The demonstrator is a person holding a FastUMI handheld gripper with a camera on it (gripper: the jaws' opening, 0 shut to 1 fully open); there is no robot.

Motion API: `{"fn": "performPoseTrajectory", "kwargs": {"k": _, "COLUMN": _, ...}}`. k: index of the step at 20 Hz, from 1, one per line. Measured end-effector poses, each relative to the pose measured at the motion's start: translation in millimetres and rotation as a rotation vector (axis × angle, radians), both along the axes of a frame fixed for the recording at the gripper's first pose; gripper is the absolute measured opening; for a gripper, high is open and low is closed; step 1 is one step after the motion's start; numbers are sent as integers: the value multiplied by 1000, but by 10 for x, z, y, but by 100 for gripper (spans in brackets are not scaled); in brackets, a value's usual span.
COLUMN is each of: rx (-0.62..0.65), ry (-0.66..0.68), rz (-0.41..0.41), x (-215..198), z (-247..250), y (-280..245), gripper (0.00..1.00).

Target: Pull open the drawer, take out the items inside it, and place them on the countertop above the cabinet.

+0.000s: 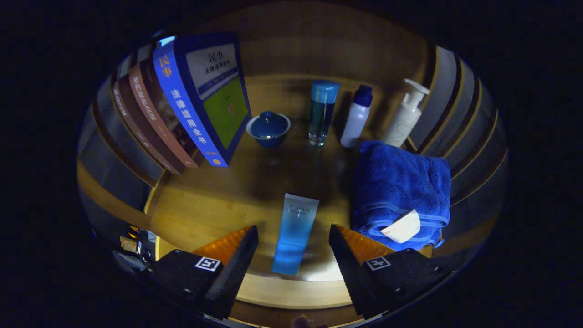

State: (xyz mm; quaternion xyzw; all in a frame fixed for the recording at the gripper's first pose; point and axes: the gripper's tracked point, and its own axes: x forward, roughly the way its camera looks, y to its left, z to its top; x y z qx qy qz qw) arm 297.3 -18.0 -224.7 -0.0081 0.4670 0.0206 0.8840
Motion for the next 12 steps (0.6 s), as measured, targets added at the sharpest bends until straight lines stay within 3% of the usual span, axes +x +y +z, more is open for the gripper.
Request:
{"fn": "performPoseTrajectory", "kwargs": {"k": 8, "rx": 109, "ry": -379, "rz": 35, "x": -524, "z": 895, "y": 156, "gripper": 100}}
{"fn": "performPoseTrajectory", "kwargs": {"k": 12, "rx": 184, "ry": -546, "rz": 61, "x": -1040, "z": 1300, "y": 330, "gripper": 100}}
